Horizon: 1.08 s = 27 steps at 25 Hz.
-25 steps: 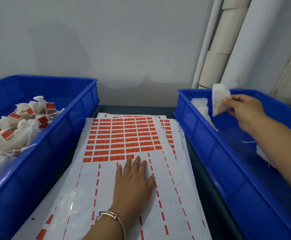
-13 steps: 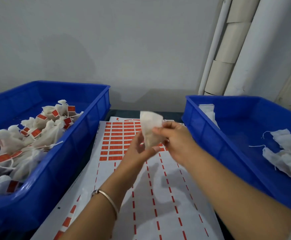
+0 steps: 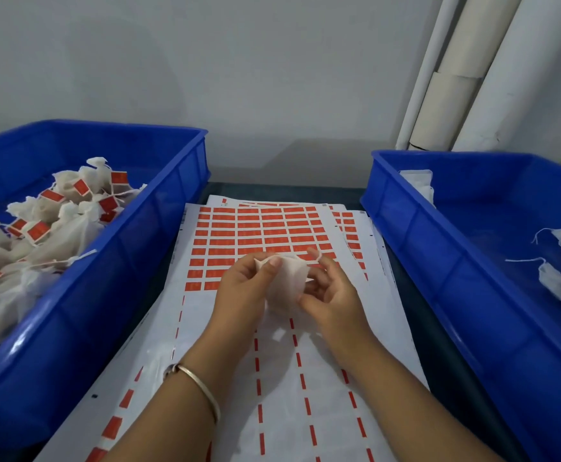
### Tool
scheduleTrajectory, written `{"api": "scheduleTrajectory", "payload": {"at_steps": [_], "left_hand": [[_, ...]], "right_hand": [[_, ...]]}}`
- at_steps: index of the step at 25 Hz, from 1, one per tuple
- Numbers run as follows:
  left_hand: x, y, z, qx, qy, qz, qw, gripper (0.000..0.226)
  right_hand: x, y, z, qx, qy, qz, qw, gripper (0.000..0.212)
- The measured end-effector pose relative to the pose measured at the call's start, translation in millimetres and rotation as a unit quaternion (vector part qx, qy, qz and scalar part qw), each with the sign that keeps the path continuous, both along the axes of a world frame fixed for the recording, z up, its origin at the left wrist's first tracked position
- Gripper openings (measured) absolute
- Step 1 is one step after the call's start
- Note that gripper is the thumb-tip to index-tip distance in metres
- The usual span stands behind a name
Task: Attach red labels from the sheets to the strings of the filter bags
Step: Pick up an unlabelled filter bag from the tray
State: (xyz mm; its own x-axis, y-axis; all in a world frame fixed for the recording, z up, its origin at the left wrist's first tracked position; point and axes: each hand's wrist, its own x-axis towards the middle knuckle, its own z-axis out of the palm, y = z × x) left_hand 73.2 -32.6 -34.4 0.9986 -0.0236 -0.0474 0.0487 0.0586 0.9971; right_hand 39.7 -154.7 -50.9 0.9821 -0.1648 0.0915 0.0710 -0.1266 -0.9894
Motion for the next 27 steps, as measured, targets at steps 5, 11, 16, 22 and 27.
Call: {"api": "scheduleTrajectory", "payload": {"at_steps": [5,11,16,22,27], "left_hand": [[-6.2,-5.3,-1.3,0.076,-0.028,-0.03,0.996,0.006],[-6.5,-5.3,0.0,0.09,-0.002,-0.023,0.996,0.007],[-11.3,-8.1,5.6,0.092,0.025,-0.072,0.993,0.008],[-19.3,-4.2,15.5,0.091,-0.039,-0.124,0.987,0.015],[-17.6,-3.2,16.6,0.143,-0.014,-0.137,0.98,0.021]], "right_hand": [[-6.5,-9.1,13.0,0.041,0.01,-0.021,0.999,0.029],[-10.5,-15.6,16.3,0.03,-0.023,-0.045,0.998,0.026],[-10.4,-17.3,17.6,0.019,-0.035,-0.026,0.999,0.018],[-11.5,-19.8,17.4,0.026,-0.05,0.004,0.998,0.039],[-9.3,-22.3,15.3,0.032,-0.075,-0.083,0.993,0.027]]}}
